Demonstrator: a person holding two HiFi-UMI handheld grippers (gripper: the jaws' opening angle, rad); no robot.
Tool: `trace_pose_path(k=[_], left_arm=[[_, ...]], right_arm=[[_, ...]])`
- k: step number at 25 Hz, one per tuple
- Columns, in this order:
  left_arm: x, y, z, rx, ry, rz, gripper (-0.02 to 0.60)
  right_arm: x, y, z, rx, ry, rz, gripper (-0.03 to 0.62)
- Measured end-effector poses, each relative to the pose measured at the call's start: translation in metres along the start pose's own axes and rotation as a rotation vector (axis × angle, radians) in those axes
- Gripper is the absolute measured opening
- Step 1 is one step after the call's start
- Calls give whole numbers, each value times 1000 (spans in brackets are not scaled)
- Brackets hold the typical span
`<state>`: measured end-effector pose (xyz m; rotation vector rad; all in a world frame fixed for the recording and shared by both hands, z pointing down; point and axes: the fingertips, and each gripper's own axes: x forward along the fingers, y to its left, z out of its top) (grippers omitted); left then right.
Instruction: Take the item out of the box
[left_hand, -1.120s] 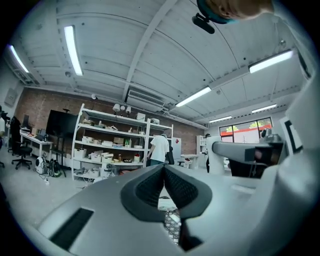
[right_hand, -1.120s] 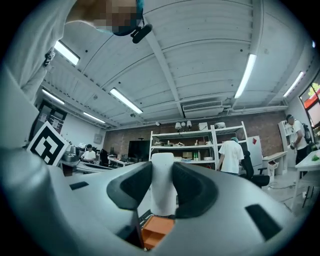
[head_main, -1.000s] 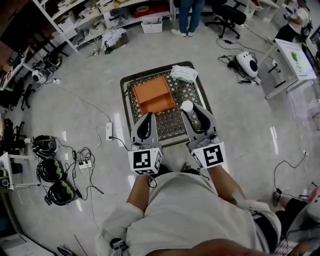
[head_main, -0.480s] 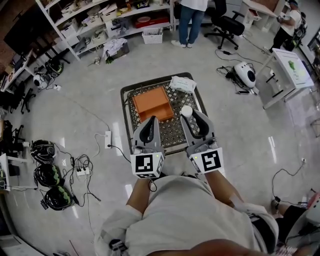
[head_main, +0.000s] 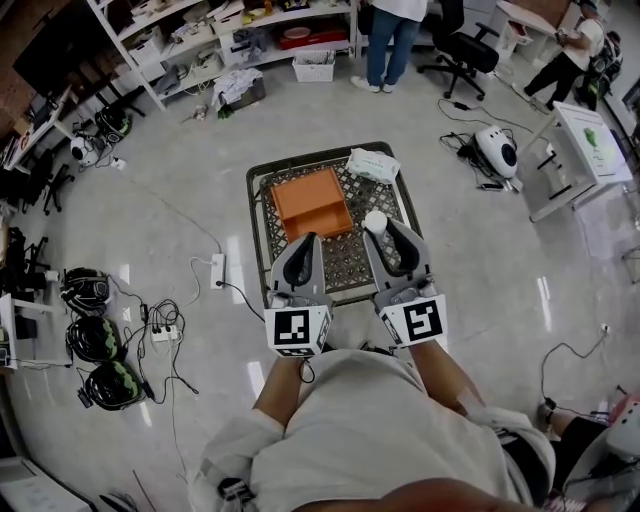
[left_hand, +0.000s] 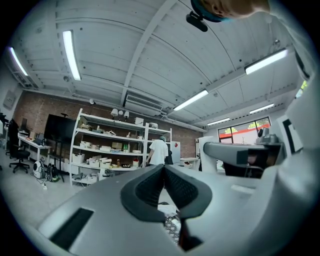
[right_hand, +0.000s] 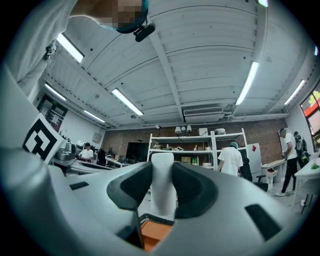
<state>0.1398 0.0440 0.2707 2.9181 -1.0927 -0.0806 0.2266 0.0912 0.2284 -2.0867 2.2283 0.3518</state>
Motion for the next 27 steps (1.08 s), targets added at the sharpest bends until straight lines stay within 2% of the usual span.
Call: trace_pose_path(k=[27], left_arm=[[-4,38,-5,-10,12,15,9]], right_arm=[[34,33,-8,-26,40,46,123]])
